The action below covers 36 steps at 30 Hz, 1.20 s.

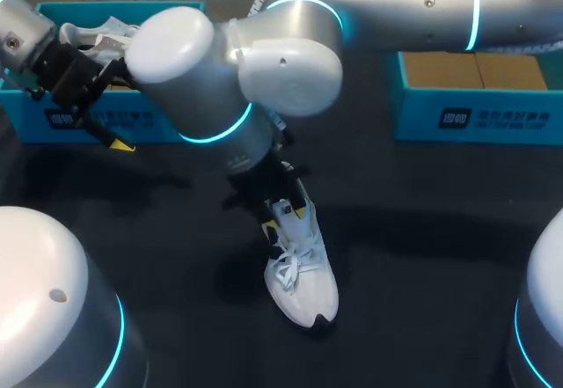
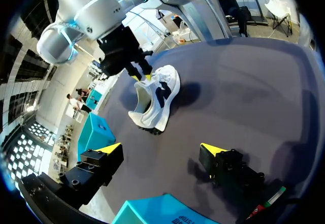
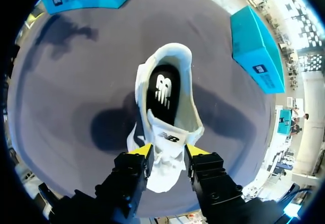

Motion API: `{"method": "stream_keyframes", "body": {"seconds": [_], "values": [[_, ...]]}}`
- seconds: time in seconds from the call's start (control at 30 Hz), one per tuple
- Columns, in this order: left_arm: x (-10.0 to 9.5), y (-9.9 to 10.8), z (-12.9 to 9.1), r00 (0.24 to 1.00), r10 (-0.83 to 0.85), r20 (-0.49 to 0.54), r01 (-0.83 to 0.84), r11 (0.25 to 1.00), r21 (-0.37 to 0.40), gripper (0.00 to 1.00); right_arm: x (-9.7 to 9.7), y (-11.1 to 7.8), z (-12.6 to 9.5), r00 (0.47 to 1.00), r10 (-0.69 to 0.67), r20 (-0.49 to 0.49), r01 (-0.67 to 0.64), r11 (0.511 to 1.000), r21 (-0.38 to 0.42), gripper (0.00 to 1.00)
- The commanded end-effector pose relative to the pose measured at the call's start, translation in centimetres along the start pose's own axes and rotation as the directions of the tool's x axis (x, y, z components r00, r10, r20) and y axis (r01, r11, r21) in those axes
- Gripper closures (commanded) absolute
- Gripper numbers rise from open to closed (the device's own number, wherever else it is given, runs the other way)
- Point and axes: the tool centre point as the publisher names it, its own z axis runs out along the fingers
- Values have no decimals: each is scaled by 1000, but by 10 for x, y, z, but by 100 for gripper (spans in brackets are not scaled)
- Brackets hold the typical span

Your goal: Take the shoe out of the shoebox, open the shoe tongue, remove and reinsert the insole, then place the shoe into the shoebox

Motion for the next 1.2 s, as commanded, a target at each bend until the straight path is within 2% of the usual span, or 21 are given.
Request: {"method": "stream_keyframes", "body": {"seconds": [0.03, 0.5, 0.77, 0.93, 1.03, 1.2], "values": [[0, -1, 0, 1000, 0, -3, 0, 1000, -4, 0, -8, 5, 6, 1000, -1, -17, 1, 1000, 5, 69], [0, -1, 0, 1000, 0, -3, 0, 1000, -4, 0, -6, 28, 31, 997, -37, -63, 38, 999, 29, 74], [0, -1, 0, 1000, 0, -3, 0, 1000, -4, 0, -8, 6, -11, 999, -35, 14, 35, 999, -21, 73], [0, -1, 0, 1000, 0, -3, 0, 1000, -4, 0, -8, -3, -20, 999, -31, 37, 32, 999, -30, 73], [0, -1, 0, 1000, 0, -3, 0, 1000, -4, 0, -10, -1, -14, 999, -35, 32, 36, 999, -27, 73], [0, -1, 0, 1000, 0, -3, 0, 1000, -4, 0, -13, 14, 6, 998, -56, -4, 56, 998, -25, 75]]}}
